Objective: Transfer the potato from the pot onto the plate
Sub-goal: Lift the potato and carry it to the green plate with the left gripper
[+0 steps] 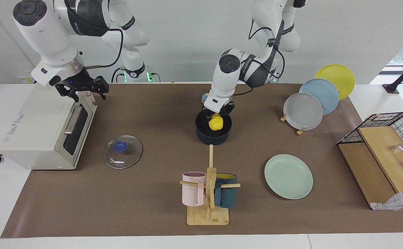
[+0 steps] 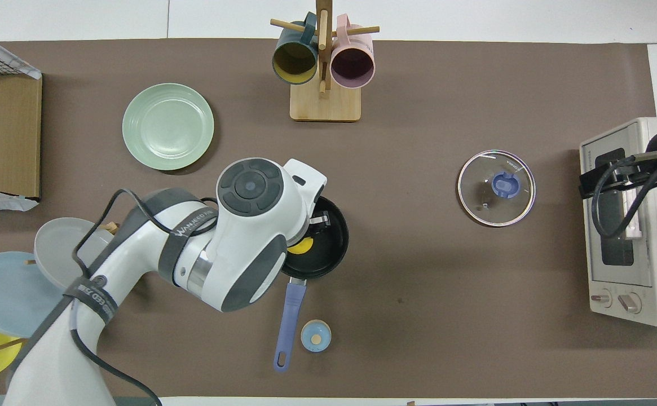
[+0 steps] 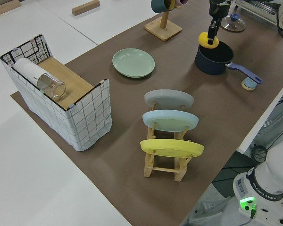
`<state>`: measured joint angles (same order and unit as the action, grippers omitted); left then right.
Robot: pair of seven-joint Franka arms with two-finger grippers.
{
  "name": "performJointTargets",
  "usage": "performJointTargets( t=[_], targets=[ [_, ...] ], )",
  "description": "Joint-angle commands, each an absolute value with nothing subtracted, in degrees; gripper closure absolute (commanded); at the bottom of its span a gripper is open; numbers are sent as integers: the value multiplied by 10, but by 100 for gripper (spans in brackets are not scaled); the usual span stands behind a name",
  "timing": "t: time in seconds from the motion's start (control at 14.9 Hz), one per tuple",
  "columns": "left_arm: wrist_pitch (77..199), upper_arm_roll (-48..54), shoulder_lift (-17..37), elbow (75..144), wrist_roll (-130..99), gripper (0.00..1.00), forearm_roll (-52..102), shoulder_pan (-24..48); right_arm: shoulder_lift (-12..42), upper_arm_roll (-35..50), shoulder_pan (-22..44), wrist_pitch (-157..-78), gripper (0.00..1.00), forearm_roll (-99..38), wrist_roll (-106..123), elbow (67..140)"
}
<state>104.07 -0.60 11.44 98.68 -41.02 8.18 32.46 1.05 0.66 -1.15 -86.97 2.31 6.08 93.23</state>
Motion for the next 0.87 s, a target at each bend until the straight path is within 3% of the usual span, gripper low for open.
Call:
performJointTargets(
  t=[0.0, 0.2, 0.47, 0.8],
  targets=[
    [935, -3, 177, 862, -319, 100, 103, 247, 2, 9, -15, -885, 0, 26, 51, 945],
    [941, -5, 208, 826, -210, 100, 98, 180, -4, 8, -14, -881, 0, 26, 51, 942],
    [1004, -9, 304, 766, -85, 100, 79, 113, -4, 7, -19, -879, 0, 23, 52, 941],
    [1144, -8, 326, 845, -61, 100, 49, 95, -4, 7, -21, -899, 0, 21, 52, 940]
  ],
)
